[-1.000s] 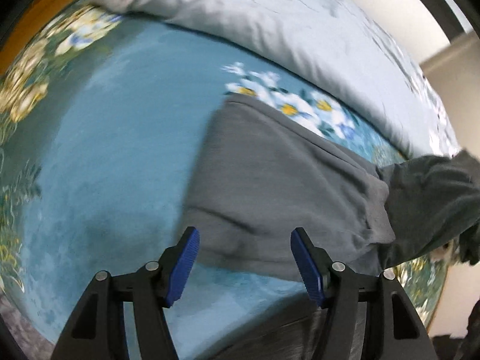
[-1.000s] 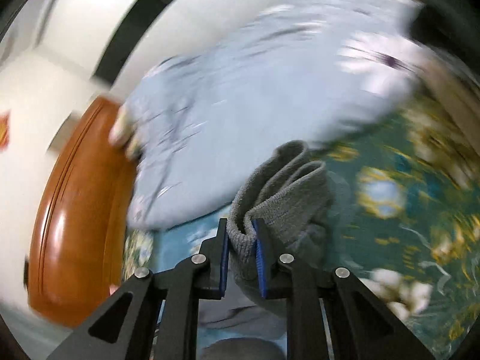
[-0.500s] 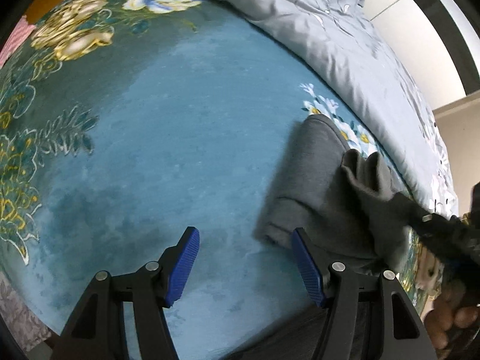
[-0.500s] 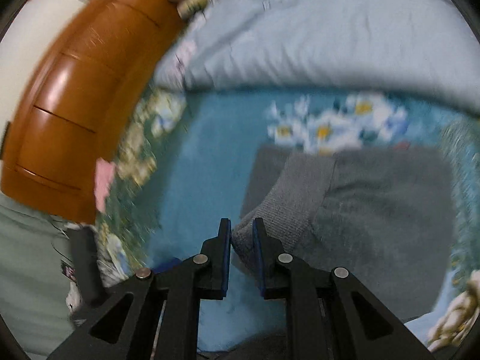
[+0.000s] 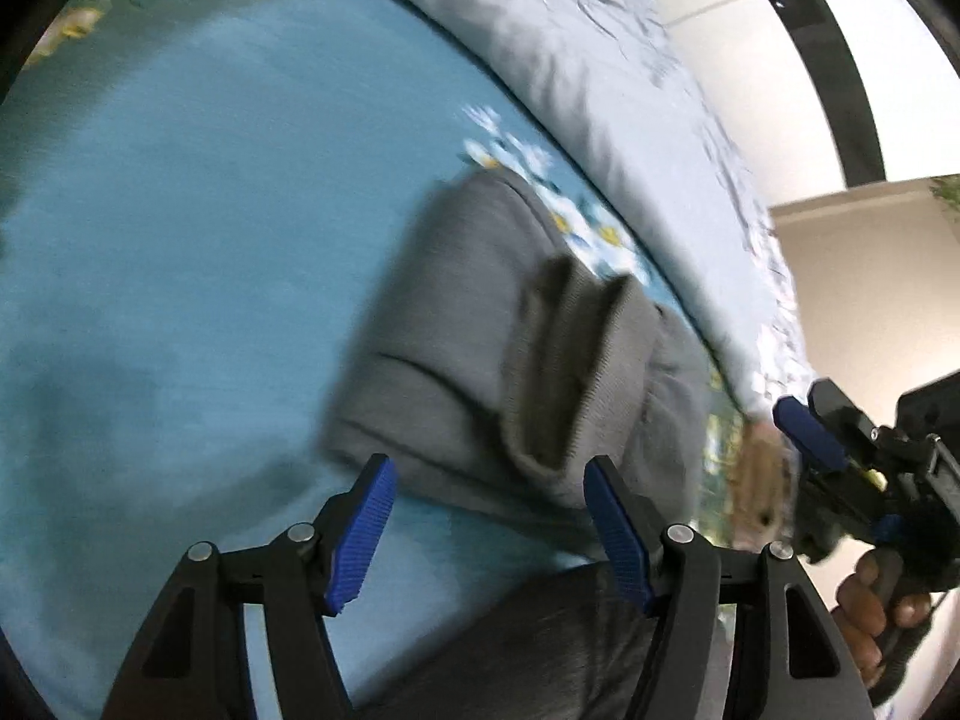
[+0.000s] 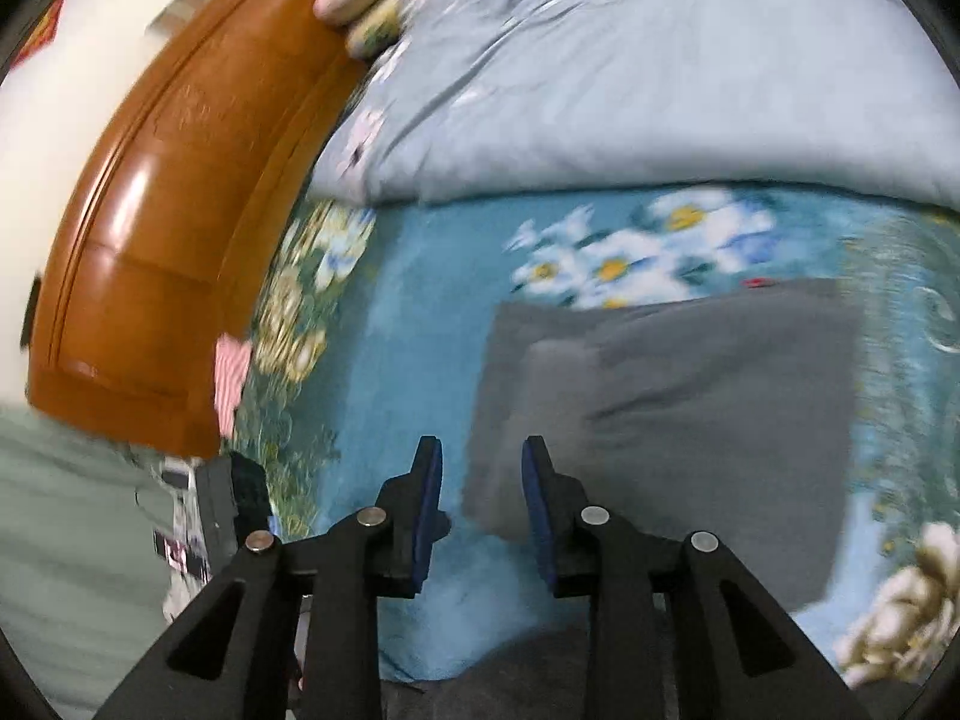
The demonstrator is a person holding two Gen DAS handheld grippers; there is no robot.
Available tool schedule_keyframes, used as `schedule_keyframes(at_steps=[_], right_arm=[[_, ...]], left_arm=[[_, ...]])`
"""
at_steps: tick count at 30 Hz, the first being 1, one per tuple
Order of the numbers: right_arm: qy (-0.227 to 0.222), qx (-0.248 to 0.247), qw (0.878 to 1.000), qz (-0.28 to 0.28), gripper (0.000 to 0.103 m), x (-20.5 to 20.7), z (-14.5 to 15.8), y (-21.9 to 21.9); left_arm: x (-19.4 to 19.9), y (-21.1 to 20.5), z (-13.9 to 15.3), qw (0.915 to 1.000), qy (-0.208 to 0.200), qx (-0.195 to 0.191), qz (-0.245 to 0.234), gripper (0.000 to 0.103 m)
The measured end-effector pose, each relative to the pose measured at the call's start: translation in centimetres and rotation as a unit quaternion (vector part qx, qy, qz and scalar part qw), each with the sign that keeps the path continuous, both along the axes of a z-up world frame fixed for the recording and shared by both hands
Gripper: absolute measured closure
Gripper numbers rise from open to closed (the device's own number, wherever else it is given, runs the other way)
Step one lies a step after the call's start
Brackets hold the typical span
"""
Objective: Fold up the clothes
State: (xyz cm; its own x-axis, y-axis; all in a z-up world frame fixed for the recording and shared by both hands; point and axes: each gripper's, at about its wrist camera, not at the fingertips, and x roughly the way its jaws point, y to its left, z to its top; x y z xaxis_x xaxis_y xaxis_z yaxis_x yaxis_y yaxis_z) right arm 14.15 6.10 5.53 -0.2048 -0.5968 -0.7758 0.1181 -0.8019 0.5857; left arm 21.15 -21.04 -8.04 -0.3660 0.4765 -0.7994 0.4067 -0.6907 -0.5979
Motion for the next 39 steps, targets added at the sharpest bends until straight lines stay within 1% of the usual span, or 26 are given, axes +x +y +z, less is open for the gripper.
schedule_keyframes(at_steps=[2,4,5,7,8,9,10,12,13,14,15,17,19,21,24,26,27,30,31,34,39], right_arm=[[-0.001,0.000,1.000,-0.031,0.074,0.3,0.2,3.0],[-0.009,-0.003,0.998,-0.068,0.073,1.2,-0.1,6.2],[-0.014,-0.006,0.996,-0.087,0.073,1.8,-0.3,7.6],[-0.025,-0.012,0.993,-0.118,0.072,3.2,-0.9,10.5],[-0.030,-0.013,0.990,-0.134,0.072,3.9,-1.2,12.0],[-0.037,-0.009,0.988,-0.148,0.072,4.6,-1.6,13.3],[-0.043,-0.008,0.986,-0.161,0.072,5.2,-1.9,14.6],[-0.054,-0.015,0.980,-0.193,0.072,6.4,-2.5,17.0],[-0.057,-0.018,0.977,-0.205,0.071,6.7,-2.8,17.7],[-0.061,-0.023,0.974,-0.218,0.072,7.1,-3.0,18.4],[-0.064,-0.028,0.971,-0.230,0.071,7.4,-3.3,19.2],[-0.071,-0.038,0.967,-0.243,0.071,7.8,-3.7,20.1],[-0.074,-0.043,0.966,-0.245,0.071,7.9,-4.0,20.3],[-0.072,-0.047,0.966,-0.242,0.071,7.7,-4.0,20.1],[-0.065,-0.054,0.969,-0.234,0.072,7.2,-3.7,19.5],[-0.056,-0.053,0.971,-0.227,0.072,7.0,-3.3,19.2],[-0.053,-0.053,0.971,-0.225,0.071,7.0,-3.1,19.1],[-0.059,-0.053,0.971,-0.226,0.071,7.2,-3.6,19.3],[-0.063,-0.053,0.970,-0.227,0.071,7.2,-3.9,19.4],[-0.078,-0.053,0.970,-0.225,0.071,7.4,-4.8,19.1],[-0.082,-0.045,0.974,-0.205,0.072,7.0,-5.0,17.9]], left_arm=[[-0.7,1.0,-0.6,0.9997,0.002,0.020,-0.011,0.034],[-1.5,2.0,-0.8,0.9997,0.004,0.011,-0.019,0.034],[-1.8,2.5,-0.8,0.9997,0.004,0.004,-0.023,0.036],[-2.4,3.3,-0.3,0.9994,0.012,-0.003,-0.031,0.036],[-2.8,3.7,-0.1,0.9992,0.017,-0.007,-0.035,0.043],[-3.0,4.1,0.2,0.9988,0.025,-0.013,-0.040,0.052],[-3.1,4.3,0.4,0.9984,0.026,-0.026,-0.044,0.057],[-3.4,4.4,0.9,0.9970,0.036,-0.049,-0.048,0.077],[-3.5,4.6,1.2,0.9958,0.040,-0.063,-0.051,0.084],[-3.6,4.9,1.5,0.9946,0.040,-0.075,-0.060,0.086],[-3.8,5.2,1.8,0.9931,0.040,-0.086,-0.069,0.087],[-3.9,5.8,3.0,0.9885,0.055,-0.107,-0.092,0.090],[-3.6,5.7,5.2,0.9834,0.092,-0.121,-0.099,0.091],[-3.5,4.8,7.9,0.9780,0.140,-0.133,-0.080,0.092],[-3.3,2.3,10.4,0.9729,0.183,-0.135,-0.040,0.092],[-2.8,0.9,9.7,0.9724,0.170,-0.157,-0.033,0.092],[-2.5,0.2,8.4,0.9754,0.150,-0.159,-0.029,0.092],[-1.2,-1.3,3.4,0.9861,0.082,-0.144,-0.013,0.092],[-0.6,-1.7,2.1,0.9888,0.069,-0.132,-0.003,0.092],[0.9,-2.4,0.7,0.9930,0.065,-0.095,0.027,0.092],[0.2,-2.4,3.3,0.9875,0.105,-0.115,0.027,0.093]])
